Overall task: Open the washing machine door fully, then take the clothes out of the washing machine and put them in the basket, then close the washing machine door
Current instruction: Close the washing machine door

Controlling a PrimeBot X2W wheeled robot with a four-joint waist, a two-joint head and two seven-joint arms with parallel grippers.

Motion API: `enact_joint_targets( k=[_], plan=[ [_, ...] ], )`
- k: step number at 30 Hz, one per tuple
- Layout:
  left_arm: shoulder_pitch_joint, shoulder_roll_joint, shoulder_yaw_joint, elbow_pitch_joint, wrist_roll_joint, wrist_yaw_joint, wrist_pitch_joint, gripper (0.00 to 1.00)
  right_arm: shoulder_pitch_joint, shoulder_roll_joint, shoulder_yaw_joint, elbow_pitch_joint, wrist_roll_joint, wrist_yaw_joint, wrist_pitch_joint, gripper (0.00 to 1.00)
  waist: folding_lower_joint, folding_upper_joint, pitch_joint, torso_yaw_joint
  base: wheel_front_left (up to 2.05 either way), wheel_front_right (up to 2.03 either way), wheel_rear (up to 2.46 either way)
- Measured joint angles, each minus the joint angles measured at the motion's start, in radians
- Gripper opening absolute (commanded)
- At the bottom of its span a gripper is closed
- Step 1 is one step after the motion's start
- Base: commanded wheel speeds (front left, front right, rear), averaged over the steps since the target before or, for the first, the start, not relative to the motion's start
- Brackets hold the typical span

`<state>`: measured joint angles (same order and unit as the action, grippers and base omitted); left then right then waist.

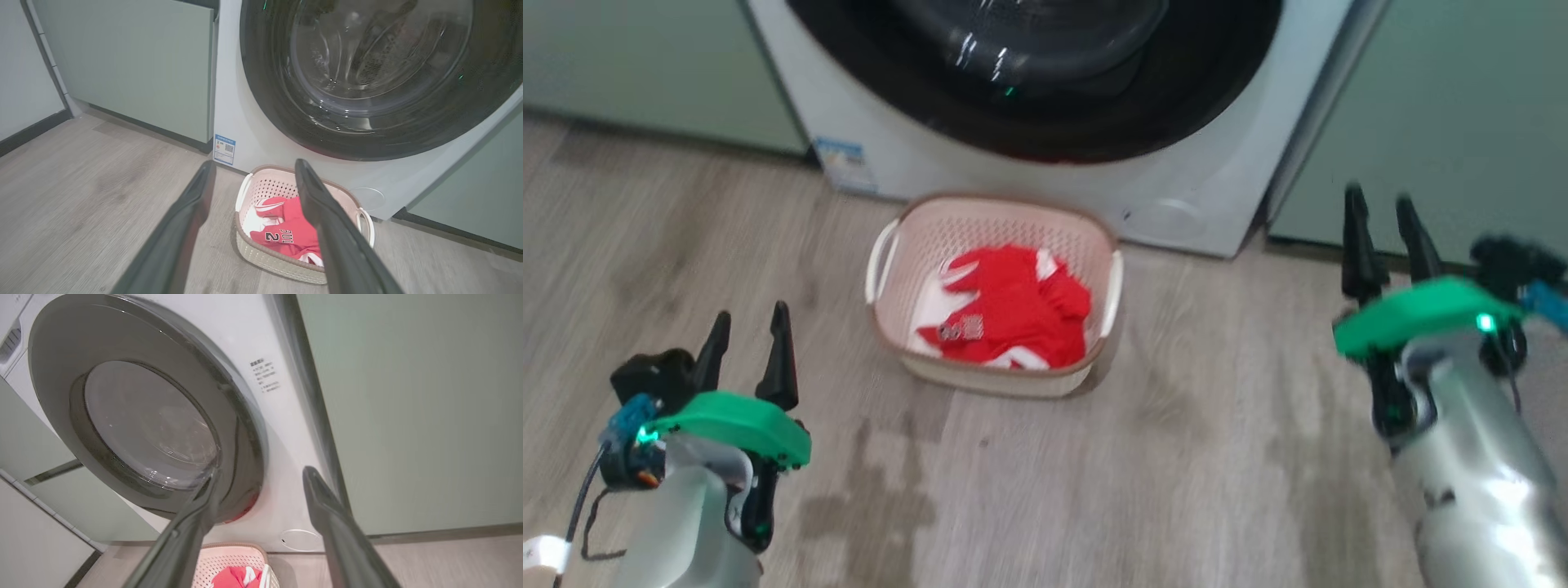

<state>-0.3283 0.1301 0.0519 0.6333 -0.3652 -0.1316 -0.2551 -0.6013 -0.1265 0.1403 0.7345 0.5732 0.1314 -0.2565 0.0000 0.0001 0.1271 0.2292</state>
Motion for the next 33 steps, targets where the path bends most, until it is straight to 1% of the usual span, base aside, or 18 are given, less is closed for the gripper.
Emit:
enact_joint_targets(
  k=[6,7,10,12,18,25,33],
  plan=[
    [0.023,0.005,0.001,0.016,-0.009,0.000,0.000,1.00,0.162,0.007,-0.103,-0.108,-0.084,0.000,0.000,1.00,0.0000,0.0000,-0.077,-0.084,0.00,0.00,0.00],
    [0.023,0.005,0.001,0.016,-0.009,0.000,0.000,1.00,0.162,0.007,-0.103,-0.108,-0.084,0.000,0.000,1.00,0.0000,0.0000,-0.077,-0.084,0.00,0.00,0.00],
    [0.035,0.023,-0.015,0.015,-0.015,0.000,0.000,1.00,0.220,0.008,-0.138,-0.162,-0.118,0.000,0.000,1.00,0.0000,0.0000,-0.105,-0.125,0.00,0.00,0.00],
    [0.053,0.038,-0.030,0.015,-0.025,0.000,0.000,1.00,0.281,0.009,-0.144,-0.213,-0.155,0.000,0.000,1.00,0.0000,0.0000,-0.130,-0.163,0.00,0.00,0.00],
    [0.082,0.056,-0.040,0.013,-0.025,0.000,0.000,1.00,0.390,0.008,-0.110,-0.298,-0.204,0.000,0.000,1.00,0.0000,0.0000,-0.166,-0.226,0.00,0.00,0.00],
    [0.110,0.055,-0.031,-0.001,-0.024,0.000,0.000,1.00,0.476,0.009,-0.095,-0.335,-0.227,0.000,0.000,1.00,0.0000,0.0000,-0.183,-0.262,0.00,0.00,0.00],
    [0.125,0.049,-0.032,0.000,-0.020,0.000,0.000,1.00,0.506,0.019,-0.100,-0.358,-0.256,0.000,0.000,1.00,0.0000,0.0000,-0.182,-0.264,0.00,0.00,0.00]
  ],
)
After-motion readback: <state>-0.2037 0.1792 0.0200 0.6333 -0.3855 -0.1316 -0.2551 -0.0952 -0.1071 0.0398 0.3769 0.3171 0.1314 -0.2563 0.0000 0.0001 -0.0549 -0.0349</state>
